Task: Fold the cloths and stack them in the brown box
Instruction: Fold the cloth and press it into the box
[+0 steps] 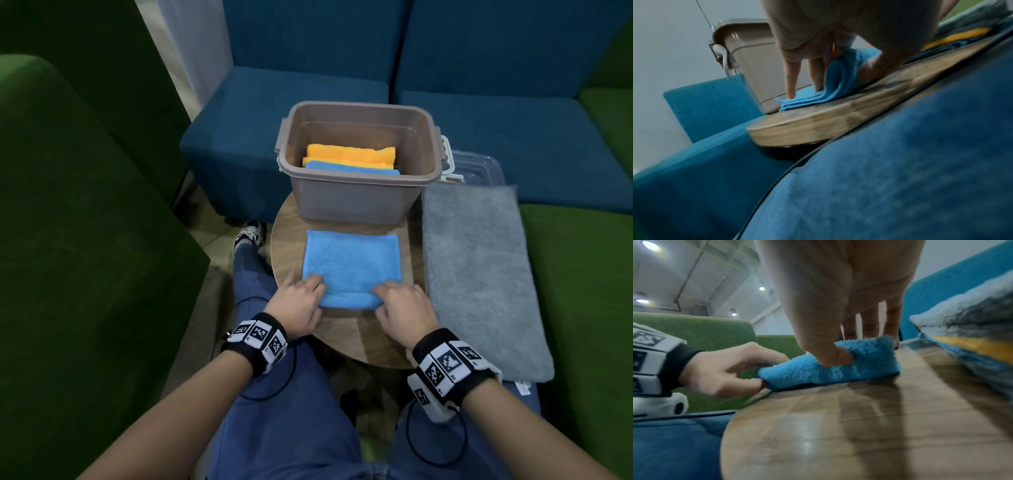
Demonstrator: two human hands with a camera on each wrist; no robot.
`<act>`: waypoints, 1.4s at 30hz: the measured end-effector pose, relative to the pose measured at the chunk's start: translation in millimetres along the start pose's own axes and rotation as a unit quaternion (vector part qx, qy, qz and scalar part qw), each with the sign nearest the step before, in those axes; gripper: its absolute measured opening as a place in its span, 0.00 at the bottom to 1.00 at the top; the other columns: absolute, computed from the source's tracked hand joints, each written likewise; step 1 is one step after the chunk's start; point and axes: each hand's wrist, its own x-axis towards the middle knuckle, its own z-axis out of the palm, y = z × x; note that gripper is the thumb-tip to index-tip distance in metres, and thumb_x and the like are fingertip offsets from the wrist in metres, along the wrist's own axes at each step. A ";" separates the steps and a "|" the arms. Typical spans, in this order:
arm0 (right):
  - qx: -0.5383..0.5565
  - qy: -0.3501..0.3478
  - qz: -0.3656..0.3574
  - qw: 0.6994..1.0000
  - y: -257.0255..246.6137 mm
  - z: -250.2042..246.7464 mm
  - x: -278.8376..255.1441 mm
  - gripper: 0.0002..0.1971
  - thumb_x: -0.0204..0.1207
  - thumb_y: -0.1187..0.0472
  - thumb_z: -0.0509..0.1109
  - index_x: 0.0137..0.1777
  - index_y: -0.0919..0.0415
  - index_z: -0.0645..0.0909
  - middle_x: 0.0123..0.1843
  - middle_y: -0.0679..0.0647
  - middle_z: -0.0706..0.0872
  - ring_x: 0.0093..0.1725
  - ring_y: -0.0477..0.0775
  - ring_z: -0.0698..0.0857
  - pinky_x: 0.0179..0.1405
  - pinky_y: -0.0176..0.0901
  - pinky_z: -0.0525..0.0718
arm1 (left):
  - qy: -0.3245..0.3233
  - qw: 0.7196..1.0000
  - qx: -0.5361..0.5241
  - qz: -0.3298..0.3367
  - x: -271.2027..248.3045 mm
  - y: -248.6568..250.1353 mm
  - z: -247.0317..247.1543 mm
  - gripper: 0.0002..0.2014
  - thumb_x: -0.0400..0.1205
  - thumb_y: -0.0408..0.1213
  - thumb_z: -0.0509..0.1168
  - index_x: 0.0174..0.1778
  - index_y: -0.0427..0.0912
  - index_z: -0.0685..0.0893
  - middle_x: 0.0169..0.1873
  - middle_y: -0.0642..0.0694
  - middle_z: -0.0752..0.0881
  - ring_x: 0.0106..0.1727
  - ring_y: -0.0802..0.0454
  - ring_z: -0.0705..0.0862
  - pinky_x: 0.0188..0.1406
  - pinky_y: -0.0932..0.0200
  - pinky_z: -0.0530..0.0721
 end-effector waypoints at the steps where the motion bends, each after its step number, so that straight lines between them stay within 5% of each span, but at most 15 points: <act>1: 0.011 -0.018 -0.005 1.000 1.4 -2.2 -1.3 0.11 0.77 0.60 0.61 0.56 0.53 0.81 0.51 0.48 0.84 0.55 0.53 0.82 0.55 0.47 0.70 | 0.025 0.999 -0.020 -0.006 0.2 -2.5 0.5 0.21 0.70 0.42 0.50 0.48 0.36 0.83 0.51 0.39 0.87 0.44 0.40 0.88 0.65 0.39 0.75; 3: 0.073 -0.032 -0.014 0.997 4.2 -3.3 -3.4 0.08 0.74 0.53 0.58 0.45 0.51 0.78 0.45 0.47 0.82 0.53 0.52 0.79 0.50 0.47 0.69 | 0.080 0.991 -0.097 -0.045 -0.5 -9.4 -2.5 0.19 0.70 0.44 0.48 0.43 0.39 0.82 0.40 0.43 0.86 0.40 0.39 0.85 0.63 0.44 0.73; 6: 0.311 0.023 0.011 0.950 11.4 -0.3 -5.3 0.08 0.74 0.49 0.61 0.36 0.49 0.73 0.36 0.46 0.78 0.42 0.50 0.81 0.41 0.46 0.73 | 0.142 0.936 -0.287 -0.143 -3.5 -19.8 -14.6 0.08 0.71 0.45 0.54 0.32 0.47 0.75 0.26 0.49 0.79 0.33 0.42 0.79 0.39 0.50 0.79; 9: 0.433 0.095 0.056 0.894 11.9 0.7 3.5 0.09 0.82 0.60 0.67 0.39 0.55 0.77 0.34 0.51 0.81 0.34 0.45 0.79 0.36 0.41 0.75 | 0.227 0.857 -0.418 -0.197 5.5 -28.1 -17.6 0.11 0.72 0.49 0.58 0.32 0.44 0.74 0.25 0.51 0.75 0.30 0.51 0.74 0.32 0.54 0.73; 12: 0.455 0.170 0.107 0.868 7.5 2.6 21.2 0.07 0.83 0.60 0.67 0.42 0.58 0.78 0.35 0.50 0.81 0.35 0.42 0.78 0.35 0.34 0.74 | 0.242 0.829 -0.443 -0.240 26.7 -26.2 -21.1 0.17 0.75 0.49 0.58 0.34 0.38 0.68 0.27 0.49 0.70 0.30 0.52 0.69 0.32 0.52 0.69; 16: 0.434 0.203 0.205 0.854 0.8 10.9 46.0 0.07 0.83 0.56 0.66 0.46 0.59 0.78 0.38 0.51 0.83 0.43 0.55 0.82 0.41 0.43 0.74 | 0.179 0.841 -0.380 -0.339 49.3 -16.8 -18.7 0.13 0.86 0.47 0.55 0.39 0.44 0.67 0.34 0.46 0.77 0.41 0.40 0.78 0.40 0.48 0.72; 21: 0.326 0.124 0.281 0.894 -2.4 14.0 68.9 0.17 0.86 0.49 0.58 0.60 0.63 0.75 0.52 0.66 0.86 0.52 0.69 0.84 0.44 0.51 0.77 | 0.094 0.865 -0.272 -0.412 71.7 -15.4 -15.5 0.19 0.89 0.49 0.47 0.62 0.38 0.74 0.54 0.36 0.84 0.57 0.34 0.82 0.49 0.47 0.75; 27: 0.221 0.048 0.312 0.923 0.8 10.5 86.2 0.22 0.86 0.43 0.53 0.65 0.62 0.69 0.56 0.65 0.84 0.56 0.69 0.84 0.44 0.53 0.76 | 0.075 0.873 -0.202 -0.438 84.2 -20.8 -6.4 0.21 0.90 0.48 0.45 0.63 0.38 0.76 0.53 0.36 0.85 0.55 0.34 0.84 0.42 0.51 0.70; 32: 0.137 -0.003 0.309 0.941 -4.5 2.5 89.5 0.19 0.88 0.48 0.53 0.72 0.59 0.66 0.57 0.62 0.85 0.58 0.66 0.84 0.44 0.52 0.74 | 0.082 0.879 -0.171 -0.437 84.8 -21.9 -2.1 0.19 0.89 0.48 0.47 0.60 0.38 0.77 0.49 0.37 0.86 0.52 0.35 0.84 0.40 0.52 0.71; 35: 0.042 0.031 0.260 0.964 -11.4 -0.7 87.4 0.19 0.87 0.61 0.56 0.76 0.60 0.65 0.65 0.61 0.81 0.65 0.63 0.79 0.52 0.53 0.76 | 0.072 0.890 -0.153 -0.423 88.1 -21.7 -0.2 0.18 0.89 0.48 0.48 0.59 0.38 0.75 0.48 0.37 0.86 0.50 0.35 0.85 0.39 0.52 0.70; 38: 0.059 0.108 0.090 0.988 -37.3 4.3 95.3 0.25 0.85 0.62 0.58 0.82 0.60 0.64 0.81 0.58 0.69 0.80 0.60 0.66 0.75 0.58 0.65 | 0.072 0.892 -0.149 -0.420 90.0 -20.8 -0.6 0.17 0.89 0.47 0.48 0.60 0.38 0.75 0.48 0.36 0.86 0.50 0.34 0.85 0.39 0.51 0.70; 42: 0.096 -0.044 -0.010 0.994 -62.0 24.0 93.6 0.28 0.88 0.49 0.39 0.87 0.51 0.43 0.88 0.44 0.45 0.86 0.50 0.41 0.82 0.53 0.36 | 0.073 0.888 -0.165 -0.423 88.0 -25.0 -0.6 0.19 0.89 0.48 0.48 0.60 0.38 0.76 0.51 0.35 0.86 0.53 0.34 0.85 0.43 0.51 0.75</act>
